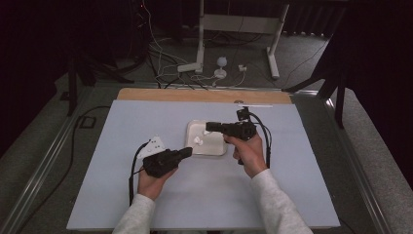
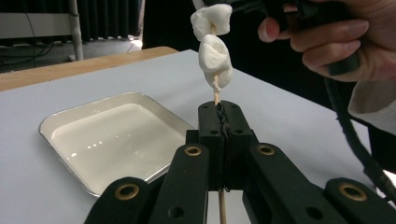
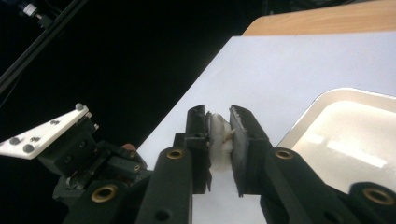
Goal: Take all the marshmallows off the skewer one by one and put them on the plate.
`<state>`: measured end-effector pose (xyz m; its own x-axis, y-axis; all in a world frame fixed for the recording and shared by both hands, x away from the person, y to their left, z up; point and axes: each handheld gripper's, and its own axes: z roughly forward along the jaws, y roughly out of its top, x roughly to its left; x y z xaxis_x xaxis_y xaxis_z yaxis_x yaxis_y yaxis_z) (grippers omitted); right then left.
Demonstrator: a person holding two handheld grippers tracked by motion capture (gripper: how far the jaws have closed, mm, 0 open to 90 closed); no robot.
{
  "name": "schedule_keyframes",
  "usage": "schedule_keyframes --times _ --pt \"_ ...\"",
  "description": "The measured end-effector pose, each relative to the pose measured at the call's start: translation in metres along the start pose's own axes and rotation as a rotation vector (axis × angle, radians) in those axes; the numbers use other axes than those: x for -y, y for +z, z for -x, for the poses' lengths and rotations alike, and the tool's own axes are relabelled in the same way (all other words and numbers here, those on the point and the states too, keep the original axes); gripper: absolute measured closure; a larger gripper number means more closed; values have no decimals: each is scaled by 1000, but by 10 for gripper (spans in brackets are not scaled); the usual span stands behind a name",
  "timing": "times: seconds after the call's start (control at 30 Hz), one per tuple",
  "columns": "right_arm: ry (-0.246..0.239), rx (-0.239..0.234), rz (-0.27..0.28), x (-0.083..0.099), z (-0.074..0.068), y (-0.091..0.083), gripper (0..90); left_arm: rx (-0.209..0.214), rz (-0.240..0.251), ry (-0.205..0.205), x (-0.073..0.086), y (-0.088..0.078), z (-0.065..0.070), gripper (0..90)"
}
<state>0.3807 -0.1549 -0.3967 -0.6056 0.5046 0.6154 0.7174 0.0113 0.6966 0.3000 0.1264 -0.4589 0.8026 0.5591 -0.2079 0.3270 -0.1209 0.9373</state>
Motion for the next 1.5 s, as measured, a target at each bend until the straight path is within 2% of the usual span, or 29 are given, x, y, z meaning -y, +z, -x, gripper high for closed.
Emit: schedule_keyframes --times 0.03,0.1,0.27,0.73,0.8,0.83,0.87,0.9,0.97,1.03,1.13,1.2,1.4,1.5 --pt "0 0 0 0 0 0 794 -3 -5 5 0 0 0 900" --pt "-22 32 9 0 -2 -1 806 -11 -13 20 0 0 1 900" --pt "-31 48 25 -1 -2 -1 812 -27 -30 41 0 -1 1 900" --pt "-46 111 65 -3 -2 -3 843 -49 -60 59 -1 -2 1 900" --pt "-50 135 82 -4 -1 -4 849 -51 -65 56 0 -2 1 900" --pt "-62 181 114 -4 -2 -8 850 -83 -108 77 3 -3 0 900" --pt "-43 182 150 -7 2 -15 850 -78 -102 57 6 -5 -2 900" --pt "-16 162 178 -10 6 -23 850 -78 -102 57 6 -5 -2 900" --pt "-20 167 184 -13 8 -29 848 -79 -71 19 6 -9 -8 900" --pt "-53 182 158 -17 7 -37 844 -72 -39 5 3 -11 -9 900" --pt "-69 189 146 -17 7 -35 840 -74 -31 4 2 -10 -7 900" --pt "-85 195 120 -14 11 -27 836 -76 -28 1 2 -10 -7 900" --pt "-88 224 67 -5 23 -10 830 -86 -17 -19 3 -12 -10 900" --pt "-97 268 17 3 34 5 824 -90 -12 -29 4 -13 -12 900"
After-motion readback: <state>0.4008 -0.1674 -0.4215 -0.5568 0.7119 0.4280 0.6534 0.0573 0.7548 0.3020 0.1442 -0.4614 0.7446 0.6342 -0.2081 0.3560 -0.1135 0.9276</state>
